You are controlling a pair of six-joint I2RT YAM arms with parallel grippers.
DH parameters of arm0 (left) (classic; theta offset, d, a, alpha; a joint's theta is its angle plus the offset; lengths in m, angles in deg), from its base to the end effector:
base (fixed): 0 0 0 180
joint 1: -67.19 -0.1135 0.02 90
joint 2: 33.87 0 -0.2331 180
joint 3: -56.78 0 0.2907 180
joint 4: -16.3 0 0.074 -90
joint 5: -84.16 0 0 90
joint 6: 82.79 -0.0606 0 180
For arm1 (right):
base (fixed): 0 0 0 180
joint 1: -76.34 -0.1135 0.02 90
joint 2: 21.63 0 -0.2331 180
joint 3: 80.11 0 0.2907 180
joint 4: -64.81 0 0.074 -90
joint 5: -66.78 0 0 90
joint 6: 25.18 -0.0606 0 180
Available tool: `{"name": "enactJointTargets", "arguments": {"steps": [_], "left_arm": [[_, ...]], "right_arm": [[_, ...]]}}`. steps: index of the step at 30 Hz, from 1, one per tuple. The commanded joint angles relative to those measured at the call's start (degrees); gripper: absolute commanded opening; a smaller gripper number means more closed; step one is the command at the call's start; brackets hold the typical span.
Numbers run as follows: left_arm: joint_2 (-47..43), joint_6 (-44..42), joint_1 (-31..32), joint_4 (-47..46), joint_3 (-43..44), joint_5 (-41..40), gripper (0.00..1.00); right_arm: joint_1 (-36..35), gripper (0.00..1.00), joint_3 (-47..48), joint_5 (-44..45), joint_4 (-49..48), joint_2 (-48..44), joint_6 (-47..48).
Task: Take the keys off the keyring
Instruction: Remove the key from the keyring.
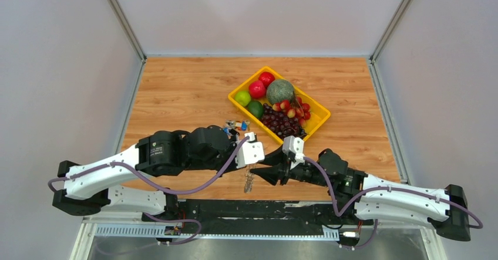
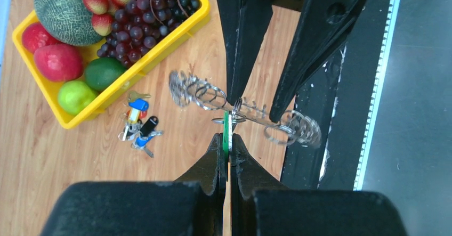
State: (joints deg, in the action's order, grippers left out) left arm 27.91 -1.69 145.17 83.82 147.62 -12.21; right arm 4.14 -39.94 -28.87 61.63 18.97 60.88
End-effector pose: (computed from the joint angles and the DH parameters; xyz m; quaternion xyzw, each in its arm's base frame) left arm 0.0626 -0.2617 0.3766 0.6007 0.6695 -0.2049 0.3859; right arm 0.0762 0.2569 0.2695 -0.4162 0.5504 0.4726 0.5482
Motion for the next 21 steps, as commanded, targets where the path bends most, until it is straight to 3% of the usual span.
{"name": "enactJointTargets", "arguments": {"steps": [1, 9, 21], "left_arm": [[-1.8, 1.7, -0.1, -3.8, 1.8, 2.7, 0.00], [-1.8, 2.1, 0.0, -4.0, 1.3, 3.1, 0.00], [-1.8, 1.5, -0.1, -4.4, 1.0, 4.0, 0.00]], "right_arm": [[-0.2, 0.36, 2.9, -0.9, -7.0, 1.3, 1.0], [-0.2, 0.23, 2.5, -0.7, -9.6, 1.7, 1.0], [-0.2, 0.22, 2.6, -0.7, -10.3, 0.5, 1.1]]}}
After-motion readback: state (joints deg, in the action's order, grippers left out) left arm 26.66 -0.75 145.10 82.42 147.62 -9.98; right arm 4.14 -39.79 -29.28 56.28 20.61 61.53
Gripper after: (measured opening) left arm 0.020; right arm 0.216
